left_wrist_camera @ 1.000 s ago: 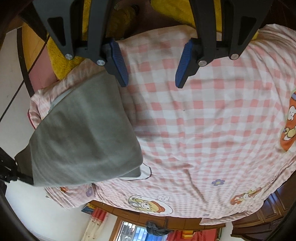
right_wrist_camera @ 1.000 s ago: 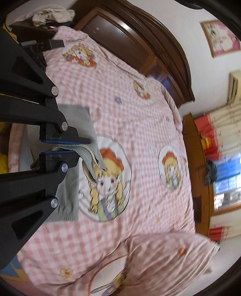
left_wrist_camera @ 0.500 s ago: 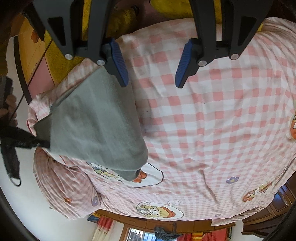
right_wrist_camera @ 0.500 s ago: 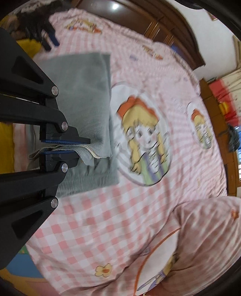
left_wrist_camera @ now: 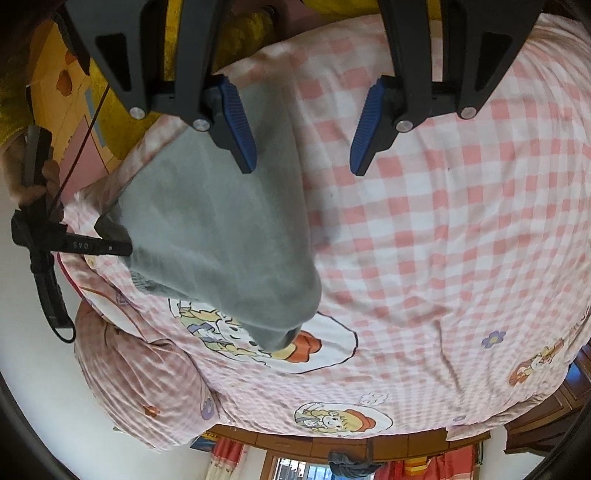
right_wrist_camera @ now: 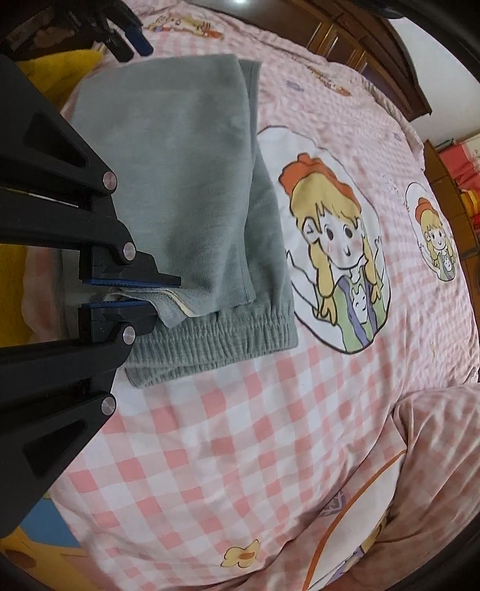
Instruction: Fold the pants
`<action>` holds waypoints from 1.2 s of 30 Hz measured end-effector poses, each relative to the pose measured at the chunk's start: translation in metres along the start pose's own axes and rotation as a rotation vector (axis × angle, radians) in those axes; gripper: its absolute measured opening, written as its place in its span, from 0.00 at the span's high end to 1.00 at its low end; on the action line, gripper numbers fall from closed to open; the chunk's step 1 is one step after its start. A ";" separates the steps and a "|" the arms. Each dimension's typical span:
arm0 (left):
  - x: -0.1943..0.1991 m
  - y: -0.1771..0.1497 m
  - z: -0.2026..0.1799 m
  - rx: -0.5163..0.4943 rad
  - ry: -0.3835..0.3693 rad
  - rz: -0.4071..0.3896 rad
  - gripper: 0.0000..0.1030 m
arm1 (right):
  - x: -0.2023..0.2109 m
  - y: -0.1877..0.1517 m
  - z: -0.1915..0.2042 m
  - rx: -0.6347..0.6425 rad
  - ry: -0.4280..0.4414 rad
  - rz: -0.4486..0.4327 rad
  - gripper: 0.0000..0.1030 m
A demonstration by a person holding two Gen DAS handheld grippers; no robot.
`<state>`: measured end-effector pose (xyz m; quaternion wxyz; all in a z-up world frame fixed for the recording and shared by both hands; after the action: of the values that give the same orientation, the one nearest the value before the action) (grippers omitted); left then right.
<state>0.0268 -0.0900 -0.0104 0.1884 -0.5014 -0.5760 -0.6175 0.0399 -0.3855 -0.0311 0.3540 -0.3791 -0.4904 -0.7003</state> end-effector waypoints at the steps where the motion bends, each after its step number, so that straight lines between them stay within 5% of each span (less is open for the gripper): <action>1: 0.000 0.001 0.000 -0.001 0.000 -0.002 0.46 | 0.002 0.002 0.001 -0.013 0.017 0.002 0.94; 7: -0.001 0.012 -0.003 -0.004 -0.008 -0.015 0.46 | 0.041 0.020 0.022 -0.011 0.141 -0.077 0.94; 10: -0.007 0.021 -0.004 -0.013 0.008 -0.024 0.46 | 0.050 0.019 0.027 0.095 0.019 -0.105 0.94; 13: -0.020 0.024 -0.006 -0.012 0.014 -0.008 0.46 | 0.021 0.004 0.015 0.138 -0.125 0.007 0.94; 16: -0.035 0.021 -0.010 -0.027 0.035 0.019 0.46 | -0.008 -0.007 0.003 0.143 -0.154 0.079 0.94; 22: -0.058 0.010 -0.005 -0.033 0.082 0.076 0.46 | 0.008 0.004 0.003 0.097 0.000 0.052 0.66; 27: -0.060 0.010 -0.005 -0.042 0.099 0.079 0.43 | 0.005 0.019 0.007 0.116 0.068 0.075 0.63; 31: -0.060 0.009 -0.006 -0.038 0.102 0.075 0.43 | -0.017 0.015 -0.004 0.017 0.165 0.176 0.63; 36: -0.051 0.011 -0.008 -0.051 0.103 0.068 0.43 | -0.012 0.026 -0.008 -0.069 0.298 0.163 0.63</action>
<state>0.0540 -0.1180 -0.0464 0.2257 -0.4930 -0.5321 -0.6502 0.0668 -0.3982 -0.0327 0.4654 -0.3214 -0.3756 -0.7342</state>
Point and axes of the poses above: each gripper's, at about its wrist camera, not at the fingertips, and x roughly against the way its jaws point, z to its left, y to its top, the point moved 9 cm from there along -x, roughly the way its jaws point, and after that the axes turned 2 degrees about z, right-handed, at the moved point
